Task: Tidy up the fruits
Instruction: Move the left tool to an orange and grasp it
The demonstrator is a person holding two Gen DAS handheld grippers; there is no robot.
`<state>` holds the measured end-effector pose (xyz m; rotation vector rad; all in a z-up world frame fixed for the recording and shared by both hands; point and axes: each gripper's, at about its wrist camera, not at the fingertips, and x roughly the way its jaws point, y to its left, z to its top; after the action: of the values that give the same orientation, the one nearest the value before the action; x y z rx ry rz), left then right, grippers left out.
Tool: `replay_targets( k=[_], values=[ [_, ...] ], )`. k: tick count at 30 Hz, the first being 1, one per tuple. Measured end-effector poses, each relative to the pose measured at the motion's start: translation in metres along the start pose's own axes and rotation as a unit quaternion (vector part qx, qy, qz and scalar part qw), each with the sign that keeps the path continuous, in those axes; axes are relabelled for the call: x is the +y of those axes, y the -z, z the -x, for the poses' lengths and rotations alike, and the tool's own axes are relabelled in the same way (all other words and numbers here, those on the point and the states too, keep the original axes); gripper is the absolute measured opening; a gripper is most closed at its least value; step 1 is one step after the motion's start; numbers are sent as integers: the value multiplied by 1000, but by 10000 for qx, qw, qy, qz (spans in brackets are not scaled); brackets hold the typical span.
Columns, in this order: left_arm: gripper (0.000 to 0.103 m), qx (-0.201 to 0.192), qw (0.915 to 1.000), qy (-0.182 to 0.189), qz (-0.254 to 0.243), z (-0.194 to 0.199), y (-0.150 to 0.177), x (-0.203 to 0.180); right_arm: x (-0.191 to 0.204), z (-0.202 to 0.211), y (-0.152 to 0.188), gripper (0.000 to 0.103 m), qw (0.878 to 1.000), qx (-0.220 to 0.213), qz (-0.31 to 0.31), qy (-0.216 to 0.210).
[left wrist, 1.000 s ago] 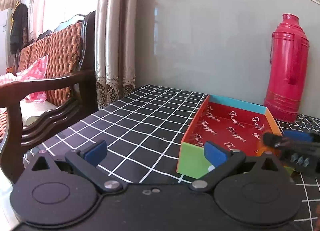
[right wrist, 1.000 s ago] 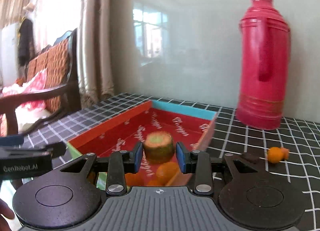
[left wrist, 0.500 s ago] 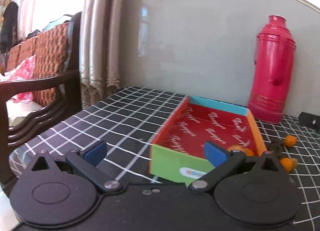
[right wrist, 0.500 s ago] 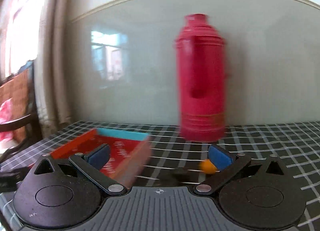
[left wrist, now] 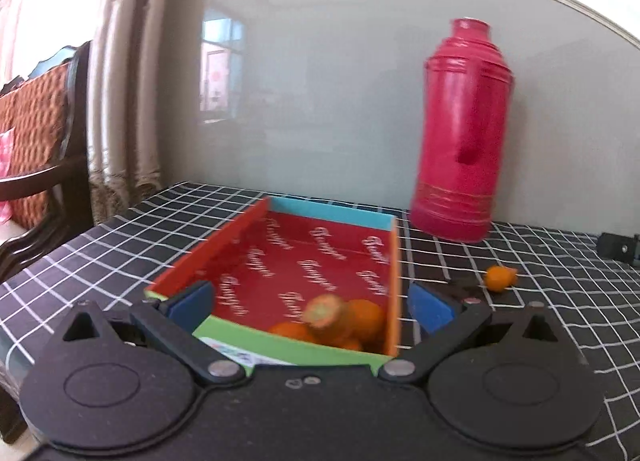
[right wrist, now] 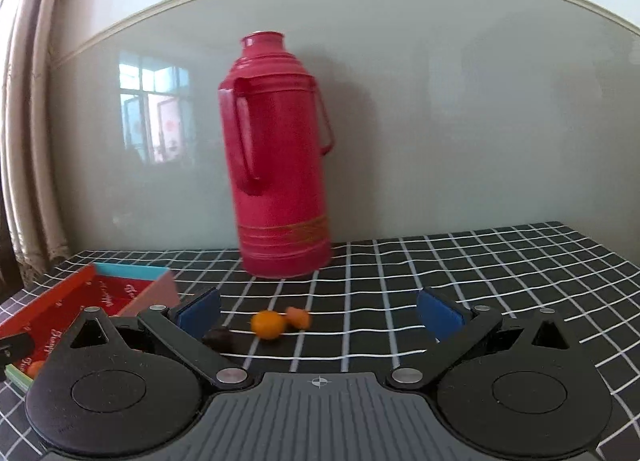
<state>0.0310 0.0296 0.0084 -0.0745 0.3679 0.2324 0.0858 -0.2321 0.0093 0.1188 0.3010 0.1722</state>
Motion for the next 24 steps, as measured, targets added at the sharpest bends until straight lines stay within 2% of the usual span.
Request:
replay_targets(
  k=[13, 17, 21, 24],
  values=[
    [90, 50, 9981, 555, -260, -2, 8, -51, -34, 4, 5, 103, 9996, 95, 86, 234],
    [78, 98, 9961, 810, -343, -4, 10, -63, -46, 4, 8, 103, 9994, 128, 33, 331],
    [73, 194, 9940, 943, -522, -8, 14, -76, -55, 0, 11, 103, 9991, 158, -28, 385],
    [69, 424, 9919, 1014, -630, -16, 19, -84, -58, -4, 15, 103, 9988, 245, -38, 417]
  ],
)
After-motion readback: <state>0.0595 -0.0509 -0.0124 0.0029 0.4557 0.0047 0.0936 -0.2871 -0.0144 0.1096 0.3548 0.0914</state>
